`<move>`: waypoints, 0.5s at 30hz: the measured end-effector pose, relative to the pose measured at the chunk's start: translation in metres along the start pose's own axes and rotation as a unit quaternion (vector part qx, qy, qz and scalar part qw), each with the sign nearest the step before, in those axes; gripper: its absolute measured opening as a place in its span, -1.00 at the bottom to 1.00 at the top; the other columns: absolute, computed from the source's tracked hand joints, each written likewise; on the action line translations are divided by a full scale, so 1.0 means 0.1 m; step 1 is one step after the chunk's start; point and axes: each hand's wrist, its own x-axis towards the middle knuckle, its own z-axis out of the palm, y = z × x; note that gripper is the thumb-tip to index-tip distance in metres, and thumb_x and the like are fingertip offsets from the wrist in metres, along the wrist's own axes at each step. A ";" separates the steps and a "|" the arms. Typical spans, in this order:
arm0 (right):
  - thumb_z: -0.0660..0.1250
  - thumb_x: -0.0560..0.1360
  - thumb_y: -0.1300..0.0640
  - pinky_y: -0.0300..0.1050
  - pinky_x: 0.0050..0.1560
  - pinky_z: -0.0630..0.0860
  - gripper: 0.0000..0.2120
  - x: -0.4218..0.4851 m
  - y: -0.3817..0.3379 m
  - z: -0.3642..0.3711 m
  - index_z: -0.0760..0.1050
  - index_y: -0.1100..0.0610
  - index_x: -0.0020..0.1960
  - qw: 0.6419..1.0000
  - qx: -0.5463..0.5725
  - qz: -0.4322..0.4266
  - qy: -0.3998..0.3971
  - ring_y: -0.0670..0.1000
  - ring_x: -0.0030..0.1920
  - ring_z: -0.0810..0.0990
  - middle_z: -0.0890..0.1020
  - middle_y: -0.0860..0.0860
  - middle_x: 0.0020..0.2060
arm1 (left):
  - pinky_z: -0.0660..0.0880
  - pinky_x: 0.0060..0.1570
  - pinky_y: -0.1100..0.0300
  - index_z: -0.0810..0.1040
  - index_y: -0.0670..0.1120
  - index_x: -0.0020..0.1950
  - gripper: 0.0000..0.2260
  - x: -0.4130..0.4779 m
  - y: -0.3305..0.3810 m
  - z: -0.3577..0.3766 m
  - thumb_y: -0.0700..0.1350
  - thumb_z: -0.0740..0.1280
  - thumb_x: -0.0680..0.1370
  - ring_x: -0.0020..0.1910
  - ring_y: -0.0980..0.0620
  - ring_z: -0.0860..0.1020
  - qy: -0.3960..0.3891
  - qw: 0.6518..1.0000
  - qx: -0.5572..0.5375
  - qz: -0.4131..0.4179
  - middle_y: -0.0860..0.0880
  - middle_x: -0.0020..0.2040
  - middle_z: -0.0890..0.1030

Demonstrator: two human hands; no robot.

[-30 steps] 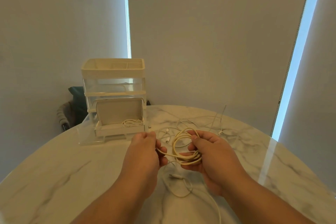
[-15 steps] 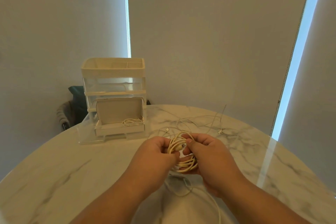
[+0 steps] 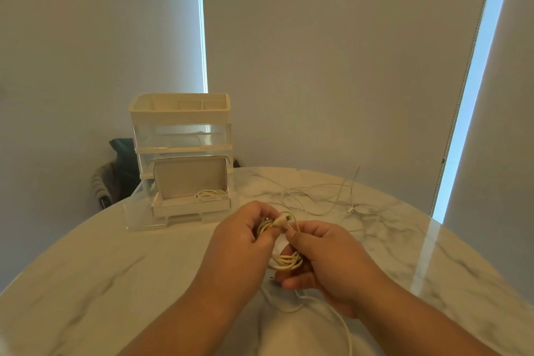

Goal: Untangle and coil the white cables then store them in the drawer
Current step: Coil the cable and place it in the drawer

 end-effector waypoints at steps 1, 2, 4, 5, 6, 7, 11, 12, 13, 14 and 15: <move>0.31 0.62 0.17 -0.11 -0.44 0.59 -0.83 0.00 0.00 0.01 0.61 0.27 0.01 1.000 -0.001 0.002 0.000 0.20 -0.33 0.66 0.59 0.20 -0.28 | 0.42 -0.30 0.34 0.60 0.12 -0.11 -0.94 0.01 -0.01 -0.01 -0.06 0.42 0.51 -0.31 0.23 0.54 0.010 1.000 0.001 0.001 0.14 -0.27 0.62; 0.31 0.62 0.18 -0.12 -0.44 0.59 -0.83 0.00 0.00 0.01 0.61 0.27 0.01 1.000 0.000 0.002 0.000 0.21 -0.33 0.66 0.59 0.20 -0.27 | 0.42 -0.27 0.34 0.61 0.12 -0.11 -0.96 0.02 -0.02 -0.02 -0.04 0.42 0.51 -0.25 0.25 0.55 0.022 1.000 0.007 0.002 0.14 -0.21 0.62; 0.31 0.62 0.19 -0.11 -0.44 0.60 -0.84 0.00 0.01 0.03 0.60 0.28 0.03 1.000 0.009 0.003 0.003 0.21 -0.34 0.65 0.58 0.20 -0.26 | 0.43 -0.23 0.37 0.59 0.13 -0.10 -0.95 0.01 -0.01 -0.01 -0.03 0.41 0.52 -0.14 0.30 0.54 0.052 0.998 0.013 0.011 0.16 -0.07 0.56; 0.31 0.62 0.19 -0.11 -0.44 0.60 -0.84 0.01 0.01 0.04 0.60 0.27 0.04 1.000 0.018 0.003 0.008 0.20 -0.35 0.65 0.57 0.19 -0.26 | 0.43 -0.21 0.37 0.57 0.12 -0.10 -0.95 0.00 0.00 0.00 -0.04 0.39 0.53 -0.11 0.29 0.53 0.074 0.997 0.008 0.020 0.16 -0.05 0.53; 0.31 0.62 0.20 -0.10 -0.44 0.60 -0.85 0.01 0.01 0.04 0.60 0.27 0.05 0.999 0.031 0.003 0.015 0.19 -0.36 0.65 0.57 0.17 -0.27 | 0.43 -0.21 0.38 0.56 0.11 -0.11 -0.94 -0.01 0.02 0.01 -0.05 0.38 0.54 -0.12 0.26 0.53 0.097 0.995 -0.001 0.029 0.14 -0.06 0.52; 0.30 0.62 0.21 -0.10 -0.45 0.60 -0.85 0.02 0.00 0.04 0.60 0.26 0.06 0.999 0.043 0.003 0.023 0.18 -0.38 0.64 0.58 0.15 -0.30 | 0.42 -0.21 0.39 0.55 0.09 -0.12 -0.93 -0.01 0.03 0.01 -0.06 0.35 0.56 -0.14 0.23 0.53 0.119 0.992 -0.013 0.032 0.11 -0.09 0.53; 0.28 0.63 0.22 -0.13 -0.46 0.59 -0.86 0.03 -0.01 0.03 0.58 0.26 0.07 0.996 0.071 -0.018 0.047 0.15 -0.38 0.66 0.62 0.14 -0.40 | 0.54 -0.23 0.15 0.57 0.03 -0.11 -0.87 -0.01 0.05 0.02 -0.02 0.28 0.61 -0.21 0.06 0.57 0.169 0.975 -0.125 -0.073 0.01 -0.20 0.59; 0.28 0.63 0.22 -0.13 -0.45 0.59 -0.86 0.03 -0.01 0.04 0.58 0.26 0.06 0.996 0.072 -0.024 0.048 0.16 -0.36 0.67 0.63 0.15 -0.39 | 0.57 -0.22 0.12 0.58 0.01 -0.08 -0.86 0.01 0.04 0.04 -0.02 0.27 0.62 -0.17 0.03 0.60 0.175 0.961 -0.178 -0.117 -0.01 -0.18 0.61; 0.27 0.63 0.22 -0.13 -0.45 0.59 -0.86 0.02 -0.01 0.05 0.58 0.25 0.07 0.996 0.070 -0.028 0.049 0.17 -0.34 0.67 0.64 0.15 -0.39 | 0.59 -0.19 0.11 0.58 -0.03 -0.05 -0.85 0.02 0.04 0.05 -0.03 0.26 0.63 -0.13 0.01 0.62 0.180 0.943 -0.231 -0.157 -0.05 -0.15 0.63; 0.27 0.64 0.22 -0.12 -0.43 0.60 -0.86 0.02 0.00 0.06 0.58 0.24 0.07 0.996 0.067 -0.031 0.049 0.17 -0.33 0.68 0.65 0.14 -0.38 | 0.61 -0.16 0.09 0.58 -0.07 -0.03 -0.84 0.03 0.03 0.07 -0.04 0.26 0.64 -0.09 -0.02 0.63 0.183 0.926 -0.272 -0.185 -0.08 -0.13 0.63; 0.26 0.64 0.22 -0.12 -0.43 0.60 -0.86 0.01 0.00 0.07 0.59 0.22 0.07 0.996 0.064 -0.034 0.048 0.17 -0.32 0.68 0.65 0.14 -0.38 | 0.62 -0.14 0.07 0.58 -0.10 -0.02 -0.83 0.05 0.03 0.07 -0.06 0.26 0.64 -0.07 -0.05 0.64 0.182 0.914 -0.299 -0.204 -0.11 -0.11 0.64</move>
